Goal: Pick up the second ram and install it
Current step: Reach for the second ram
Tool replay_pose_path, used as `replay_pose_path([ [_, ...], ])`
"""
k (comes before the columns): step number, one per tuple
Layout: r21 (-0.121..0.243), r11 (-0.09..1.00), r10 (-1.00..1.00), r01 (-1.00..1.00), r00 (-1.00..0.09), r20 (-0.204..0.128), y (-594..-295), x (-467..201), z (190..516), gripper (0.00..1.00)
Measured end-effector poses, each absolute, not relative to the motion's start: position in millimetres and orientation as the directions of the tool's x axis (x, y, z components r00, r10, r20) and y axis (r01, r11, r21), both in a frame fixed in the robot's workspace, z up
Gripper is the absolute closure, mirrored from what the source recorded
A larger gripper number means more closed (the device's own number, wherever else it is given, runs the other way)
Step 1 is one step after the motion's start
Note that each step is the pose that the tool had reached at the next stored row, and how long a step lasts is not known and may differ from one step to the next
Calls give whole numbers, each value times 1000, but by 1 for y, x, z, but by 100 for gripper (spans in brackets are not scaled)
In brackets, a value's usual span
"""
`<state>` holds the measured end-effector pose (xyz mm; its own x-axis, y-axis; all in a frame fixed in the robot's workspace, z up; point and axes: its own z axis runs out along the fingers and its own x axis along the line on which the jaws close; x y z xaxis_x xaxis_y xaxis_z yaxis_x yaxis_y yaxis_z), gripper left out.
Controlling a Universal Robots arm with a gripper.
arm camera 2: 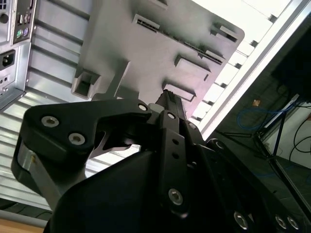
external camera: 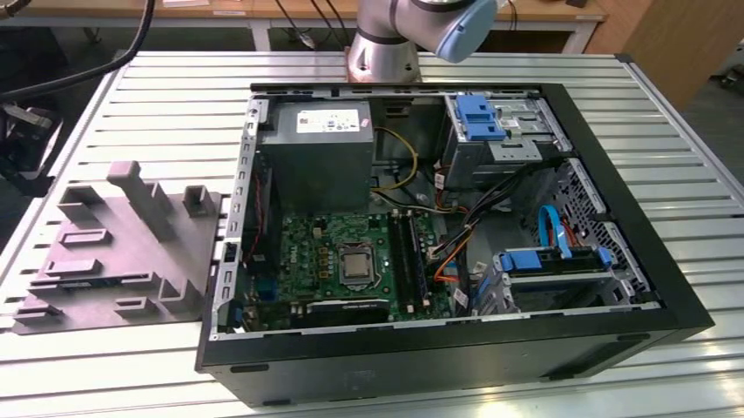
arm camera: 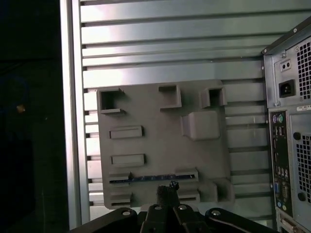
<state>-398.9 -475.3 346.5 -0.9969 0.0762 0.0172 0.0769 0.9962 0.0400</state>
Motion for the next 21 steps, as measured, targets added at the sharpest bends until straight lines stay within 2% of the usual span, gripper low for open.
replay_pose_path([
  [8,39,996,76,77,-997,26,-488,-399,339,90],
  [21,39,996,76,77,-997,27,-492,-399,330,90],
])
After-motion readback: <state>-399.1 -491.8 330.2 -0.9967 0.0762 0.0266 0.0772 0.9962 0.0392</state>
